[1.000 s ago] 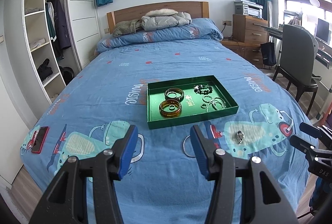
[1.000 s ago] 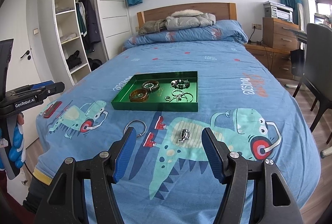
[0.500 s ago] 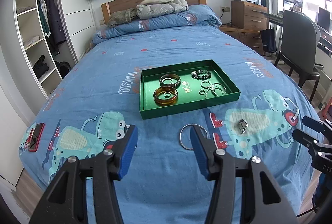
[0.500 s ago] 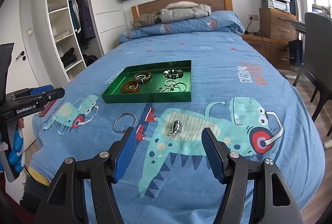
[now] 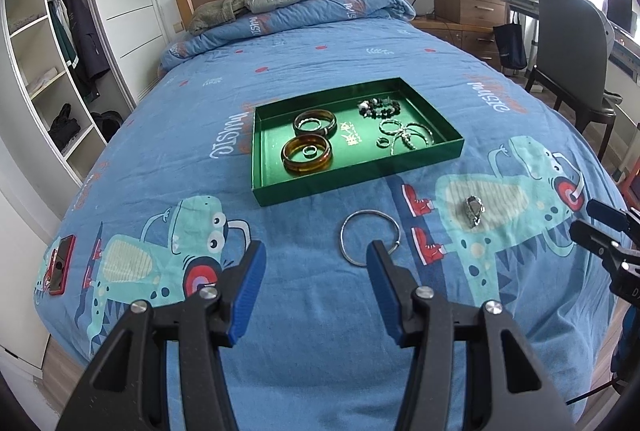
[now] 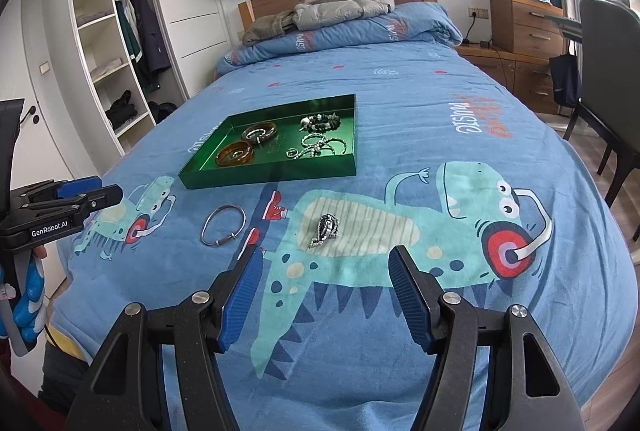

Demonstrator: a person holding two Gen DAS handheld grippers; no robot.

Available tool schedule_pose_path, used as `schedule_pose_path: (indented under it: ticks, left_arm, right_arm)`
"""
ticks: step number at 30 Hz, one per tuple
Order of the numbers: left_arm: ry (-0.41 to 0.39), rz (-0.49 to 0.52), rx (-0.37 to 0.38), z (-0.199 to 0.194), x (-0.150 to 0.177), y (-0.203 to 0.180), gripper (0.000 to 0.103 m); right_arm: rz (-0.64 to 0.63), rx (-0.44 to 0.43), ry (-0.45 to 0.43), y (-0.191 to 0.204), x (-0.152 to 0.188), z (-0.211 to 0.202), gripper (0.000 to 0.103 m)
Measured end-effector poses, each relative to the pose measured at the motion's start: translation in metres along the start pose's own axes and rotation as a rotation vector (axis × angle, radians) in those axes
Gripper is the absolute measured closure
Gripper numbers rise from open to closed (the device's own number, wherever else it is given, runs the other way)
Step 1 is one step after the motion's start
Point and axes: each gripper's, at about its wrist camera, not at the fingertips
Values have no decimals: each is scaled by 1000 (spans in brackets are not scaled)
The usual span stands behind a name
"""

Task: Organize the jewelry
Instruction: 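Grasp the plain silver bangle with the left tool while the right tool grasps the silver pendant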

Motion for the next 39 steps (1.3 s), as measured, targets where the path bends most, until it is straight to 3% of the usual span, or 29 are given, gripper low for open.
schedule_pose_path:
  ticks: [17, 32, 39]
  left_arm:
    - [151, 15, 56, 58, 12, 17, 53]
    - [294, -47, 161, 135, 1, 13, 53]
    - [320, -64, 158, 160, -1, 7, 53]
  right_arm:
    - [90, 54, 59, -14, 17, 23, 38]
    - [13, -15, 129, 3, -11, 101, 39]
    - [-10, -33, 175, 9, -18, 139, 48]
Point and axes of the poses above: each gripper's, at about its wrist camera, not at the fingertips, and z roughly the way its jaws point, y to its left, x to its underside, and after that the axes turned 11 degrees about -z, right-handed
